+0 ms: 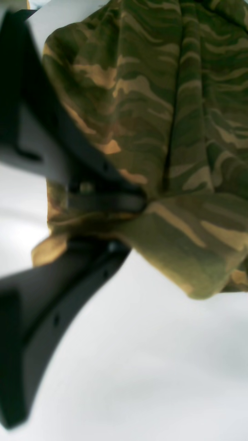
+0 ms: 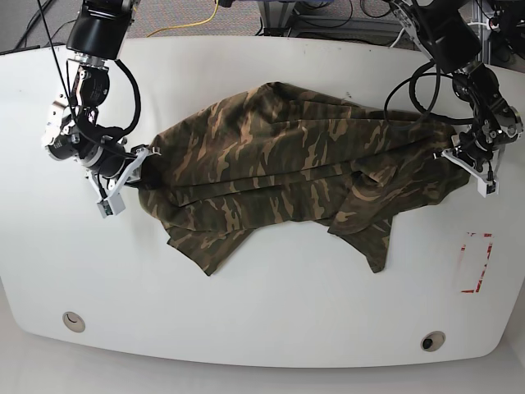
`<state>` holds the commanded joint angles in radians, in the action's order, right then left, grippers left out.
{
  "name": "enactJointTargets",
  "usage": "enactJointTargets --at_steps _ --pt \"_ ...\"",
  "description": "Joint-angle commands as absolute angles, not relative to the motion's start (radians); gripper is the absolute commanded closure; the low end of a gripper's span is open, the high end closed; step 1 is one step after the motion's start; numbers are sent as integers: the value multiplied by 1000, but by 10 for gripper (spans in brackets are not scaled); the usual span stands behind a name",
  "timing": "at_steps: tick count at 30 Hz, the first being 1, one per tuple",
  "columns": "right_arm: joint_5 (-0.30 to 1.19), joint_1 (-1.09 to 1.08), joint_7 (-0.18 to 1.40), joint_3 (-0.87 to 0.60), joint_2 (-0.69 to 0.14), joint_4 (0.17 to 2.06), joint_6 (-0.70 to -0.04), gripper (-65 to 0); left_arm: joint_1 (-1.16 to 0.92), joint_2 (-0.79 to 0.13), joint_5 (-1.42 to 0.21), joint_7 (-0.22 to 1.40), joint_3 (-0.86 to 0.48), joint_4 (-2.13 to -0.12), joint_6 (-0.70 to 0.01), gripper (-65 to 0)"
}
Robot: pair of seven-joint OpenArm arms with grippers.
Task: Layout the t-shirt on the table in an organized manner, then fold the t-shirt properly
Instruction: 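Release and regrasp the shirt edge with the left gripper, then regrasp the shirt edge with the right gripper beside the left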
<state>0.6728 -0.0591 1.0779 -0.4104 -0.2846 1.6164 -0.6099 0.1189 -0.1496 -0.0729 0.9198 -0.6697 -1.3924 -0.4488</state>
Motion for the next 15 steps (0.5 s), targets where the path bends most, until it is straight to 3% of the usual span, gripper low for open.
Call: enactJointTargets --at_steps 5,8,15 --pt "673 -33 1082 -501 -269 1698 -618 -563 117 -153 -73 920 -671 -1392 -449 0" --pt "673 -5 1082 -532 -254 1762 -618 -650 117 -156 -73 920 -671 -1395 -449 0" --pt "723 119 1082 -630 -191 1851 -618 -650 113 -154 -73 921 -670 -1440 -449 0"
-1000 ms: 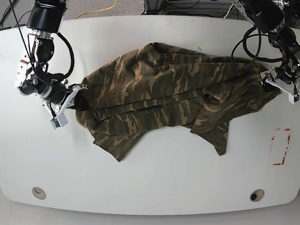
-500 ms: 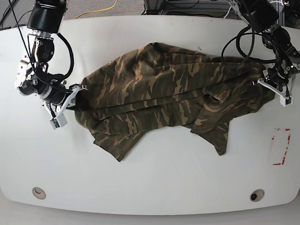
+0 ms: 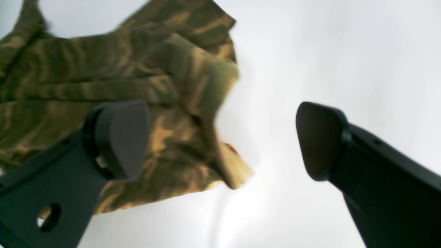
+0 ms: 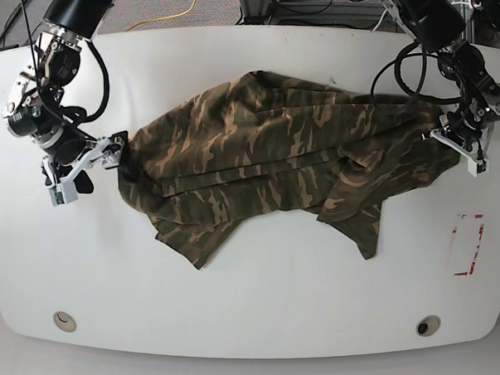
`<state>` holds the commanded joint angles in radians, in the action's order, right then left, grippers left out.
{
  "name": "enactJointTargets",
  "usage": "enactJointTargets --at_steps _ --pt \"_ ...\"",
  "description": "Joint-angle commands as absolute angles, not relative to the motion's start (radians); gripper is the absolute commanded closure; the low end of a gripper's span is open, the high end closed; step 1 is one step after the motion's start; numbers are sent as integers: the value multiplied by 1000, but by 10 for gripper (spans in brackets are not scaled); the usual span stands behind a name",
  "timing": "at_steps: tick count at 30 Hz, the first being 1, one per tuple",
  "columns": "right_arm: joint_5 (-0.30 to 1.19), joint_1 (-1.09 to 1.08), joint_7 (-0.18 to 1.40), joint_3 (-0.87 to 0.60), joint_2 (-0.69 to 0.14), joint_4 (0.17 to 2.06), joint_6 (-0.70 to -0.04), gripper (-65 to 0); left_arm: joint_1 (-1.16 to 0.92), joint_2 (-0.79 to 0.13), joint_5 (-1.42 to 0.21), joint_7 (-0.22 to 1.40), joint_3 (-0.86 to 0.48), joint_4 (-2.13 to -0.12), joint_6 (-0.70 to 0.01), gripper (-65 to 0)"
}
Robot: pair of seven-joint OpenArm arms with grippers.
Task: Layout the t-shirt on the table in an organized manner, then fold the t-shirt properly
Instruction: 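Regrasp the shirt edge with the right gripper beside the left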
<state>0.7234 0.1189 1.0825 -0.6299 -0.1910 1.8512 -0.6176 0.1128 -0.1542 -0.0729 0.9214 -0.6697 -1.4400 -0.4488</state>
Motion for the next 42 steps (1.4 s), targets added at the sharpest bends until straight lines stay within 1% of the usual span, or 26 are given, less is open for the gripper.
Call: enactJointTargets --at_steps 5,8,10,15,24,27,30,34,35,37,39,40,41,42 --pt "802 209 1082 -682 -136 1828 -618 -650 113 -156 -73 921 -670 -1446 -449 0" --pt "806 246 1079 -702 -94 1794 -618 -650 114 -156 -73 921 -670 -1446 -450 0" --pt "805 255 1079 -699 -84 1767 -618 -650 116 -156 -73 921 -670 -1446 -450 0" --pt "811 252 1078 -696 -79 1685 -619 -650 116 -156 -73 921 -670 -1446 -450 0" --pt "811 157 1076 -696 -77 1517 -619 -650 116 -154 -73 921 -670 -1448 -450 0" --pt "811 130 1076 -690 -76 1480 -638 -650 114 -156 -73 921 -670 -1448 -450 0" --pt "812 110 1076 -645 -76 1460 -665 -650 113 -156 -73 921 -670 -1475 -450 0" --pt "823 105 1076 -625 -70 1465 -668 -650 113 -153 -73 921 -670 -1515 -450 0" --pt "832 105 1076 -625 -64 1466 -668 -640 111 -153 -73 921 -670 -1529 -450 0" --pt "837 105 1076 -625 -58 1471 -668 -580 111 -151 -73 921 -670 -1552 -452 0" --pt "837 105 1076 -624 -54 1471 -668 -476 107 -151 -73 921 -670 -1572 -464 0" --pt "837 105 1076 -622 -54 1469 -668 -434 105 -151 -73 921 -668 -1578 -475 0" --pt "837 105 1076 -622 -53 1469 -668 -371 105 -151 -73 923 -668 -1589 -493 0" --pt "837 104 1076 -622 -53 1469 -668 -281 105 -151 -73 924 -659 -1600 -518 0"
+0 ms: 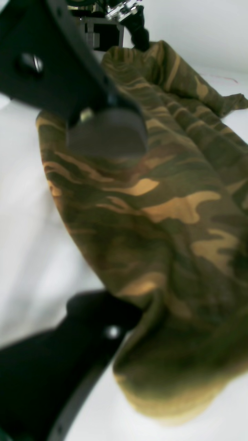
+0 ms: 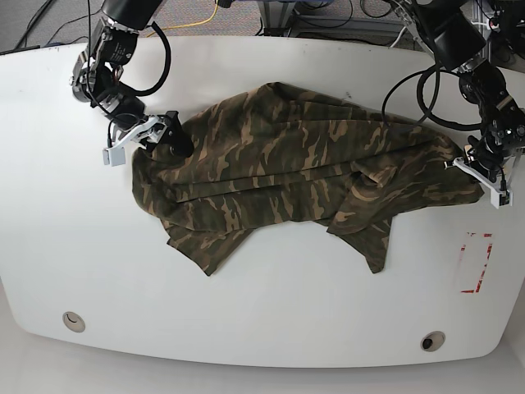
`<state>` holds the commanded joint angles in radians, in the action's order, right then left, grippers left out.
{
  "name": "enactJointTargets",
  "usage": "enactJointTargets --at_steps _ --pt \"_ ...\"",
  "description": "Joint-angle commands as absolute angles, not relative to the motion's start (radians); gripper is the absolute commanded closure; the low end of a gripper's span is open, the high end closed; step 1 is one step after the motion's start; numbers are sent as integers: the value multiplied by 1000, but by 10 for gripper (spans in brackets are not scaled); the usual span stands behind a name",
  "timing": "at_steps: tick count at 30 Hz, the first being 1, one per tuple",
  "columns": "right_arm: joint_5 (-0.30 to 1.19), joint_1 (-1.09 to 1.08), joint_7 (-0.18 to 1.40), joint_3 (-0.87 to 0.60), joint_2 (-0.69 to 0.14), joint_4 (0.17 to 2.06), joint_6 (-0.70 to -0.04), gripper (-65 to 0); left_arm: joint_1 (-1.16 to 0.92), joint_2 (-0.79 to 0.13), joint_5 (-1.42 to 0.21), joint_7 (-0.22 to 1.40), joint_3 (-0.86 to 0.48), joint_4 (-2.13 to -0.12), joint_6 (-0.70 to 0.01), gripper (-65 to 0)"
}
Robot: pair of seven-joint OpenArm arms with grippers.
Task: Layout the t-shirt on the table in an organized manner, then fold the t-shirt properly
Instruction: 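Regrasp the shirt edge with the right gripper beside the left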
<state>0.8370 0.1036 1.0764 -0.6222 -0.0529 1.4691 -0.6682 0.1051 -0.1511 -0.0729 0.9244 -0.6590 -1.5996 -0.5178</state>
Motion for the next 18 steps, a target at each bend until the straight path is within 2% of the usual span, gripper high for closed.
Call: enactJointTargets --at_steps 1,2,3,5,6,15,18 --pt "837 102 1076 -622 -54 1469 -668 -236 105 -151 -73 924 -653 -1604 -527 0" --pt "839 97 1076 -622 -56 1469 -668 -151 105 -151 -73 924 -638 -1615 -541 0" --pt "839 94 1078 -622 -56 1469 -668 -95 105 -151 -71 924 -627 -1623 -547 0" --pt "839 94 1081 -622 -61 1471 -668 -16 105 -150 -71 924 -613 -1641 -552 0" --pt "840 94 1084 -622 -68 1478 -668 0 104 -150 -71 924 -610 -1652 -552 0" --pt "840 153 1086 -624 -81 1716 -668 0 61 -150 -74 924 -544 -1790 -558 0" --pt "842 171 1086 -624 -104 1805 -668 0 53 -150 -74 924 -527 -1857 -581 0"
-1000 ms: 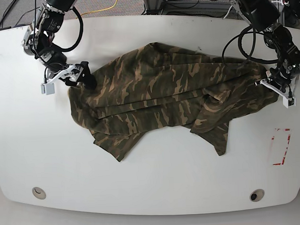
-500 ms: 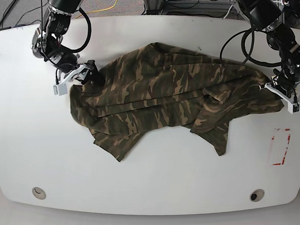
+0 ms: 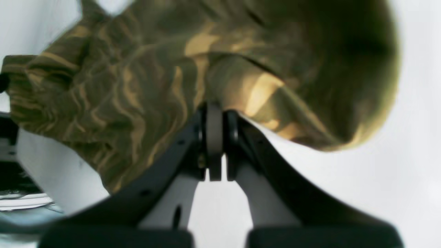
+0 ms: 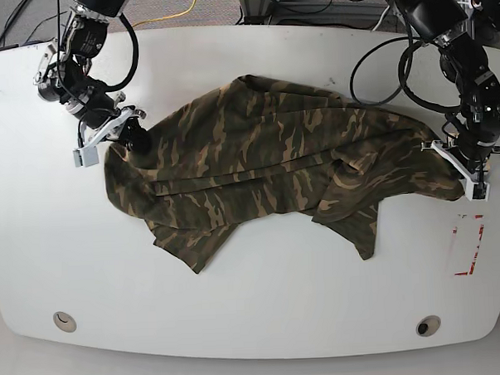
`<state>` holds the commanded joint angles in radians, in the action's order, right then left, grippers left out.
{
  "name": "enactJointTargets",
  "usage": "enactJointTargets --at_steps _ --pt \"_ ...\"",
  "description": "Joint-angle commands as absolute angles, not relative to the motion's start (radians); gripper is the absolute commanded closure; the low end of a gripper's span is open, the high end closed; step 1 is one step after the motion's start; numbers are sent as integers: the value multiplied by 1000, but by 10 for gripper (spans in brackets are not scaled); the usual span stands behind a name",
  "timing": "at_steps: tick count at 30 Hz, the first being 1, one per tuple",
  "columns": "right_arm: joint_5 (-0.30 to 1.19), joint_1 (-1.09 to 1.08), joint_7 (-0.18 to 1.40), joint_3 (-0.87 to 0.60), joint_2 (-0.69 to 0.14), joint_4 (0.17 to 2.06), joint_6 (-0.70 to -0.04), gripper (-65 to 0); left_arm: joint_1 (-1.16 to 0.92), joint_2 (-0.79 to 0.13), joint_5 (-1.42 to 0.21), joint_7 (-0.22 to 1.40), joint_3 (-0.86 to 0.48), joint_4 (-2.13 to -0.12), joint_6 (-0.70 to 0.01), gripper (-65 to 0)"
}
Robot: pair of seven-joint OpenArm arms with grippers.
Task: Layout the t-shirt on the table in an organized manner, then fold the t-shirt properly
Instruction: 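Regrasp the shirt edge with the right gripper beside the left, then lift the shirt with both grippers and lay it flat on the table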
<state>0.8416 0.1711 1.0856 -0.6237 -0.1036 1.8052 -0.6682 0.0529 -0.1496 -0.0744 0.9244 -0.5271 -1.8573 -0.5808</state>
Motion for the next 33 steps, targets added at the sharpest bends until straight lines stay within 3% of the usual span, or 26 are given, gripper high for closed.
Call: enactJointTargets --at_steps 7,16,21,33 --pt "842 170 1086 -624 -159 1979 -670 0 91 -148 -74 926 -510 -1983 -642 0" --pt "898 -22 1086 -624 -303 1969 -670 -2 295 -134 -74 929 -490 -1995 -639 0" --pt "898 -197 1086 -573 -406 1848 -670 -5 483 -111 -67 1013 -467 -1991 -627 0" --pt "901 -855 1086 -302 -624 1419 -670 -5 983 -105 -70 1069 -321 -1962 -455 0"
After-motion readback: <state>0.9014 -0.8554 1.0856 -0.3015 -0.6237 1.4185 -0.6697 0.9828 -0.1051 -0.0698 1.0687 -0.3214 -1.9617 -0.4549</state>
